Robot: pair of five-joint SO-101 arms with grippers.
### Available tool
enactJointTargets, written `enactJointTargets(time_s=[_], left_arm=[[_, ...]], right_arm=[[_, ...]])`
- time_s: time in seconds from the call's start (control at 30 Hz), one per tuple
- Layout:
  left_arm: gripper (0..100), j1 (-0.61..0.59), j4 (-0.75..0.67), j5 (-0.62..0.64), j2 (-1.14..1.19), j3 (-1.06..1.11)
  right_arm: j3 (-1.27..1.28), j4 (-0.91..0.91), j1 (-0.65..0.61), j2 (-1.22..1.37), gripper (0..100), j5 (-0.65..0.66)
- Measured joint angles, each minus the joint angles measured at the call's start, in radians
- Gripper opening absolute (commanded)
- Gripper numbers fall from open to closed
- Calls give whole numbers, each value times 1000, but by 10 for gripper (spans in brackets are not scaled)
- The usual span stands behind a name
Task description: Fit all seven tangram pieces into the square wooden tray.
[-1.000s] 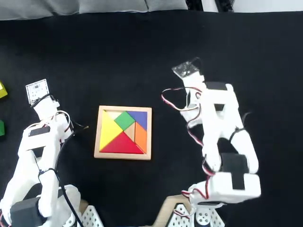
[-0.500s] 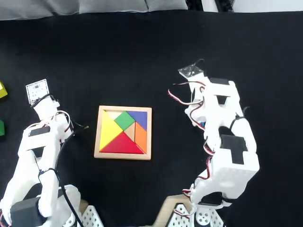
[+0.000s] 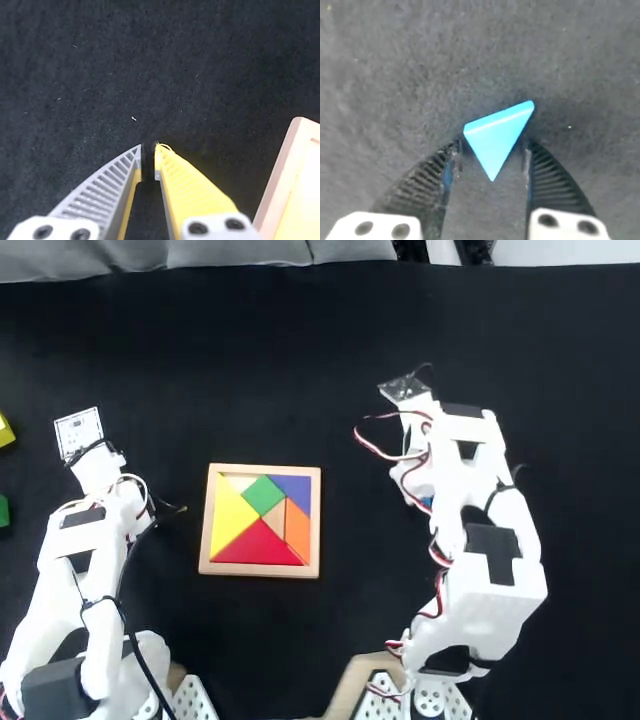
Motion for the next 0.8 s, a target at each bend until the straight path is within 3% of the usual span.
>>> enactJointTargets(time_s=[0.3,0.8], left_arm=[[63,0,0,0,0,0],[63,0,0,0,0,0]], right_arm=[[-14,-2,-26,3,207,-186],[-21,-31,-38,11,204,-242]])
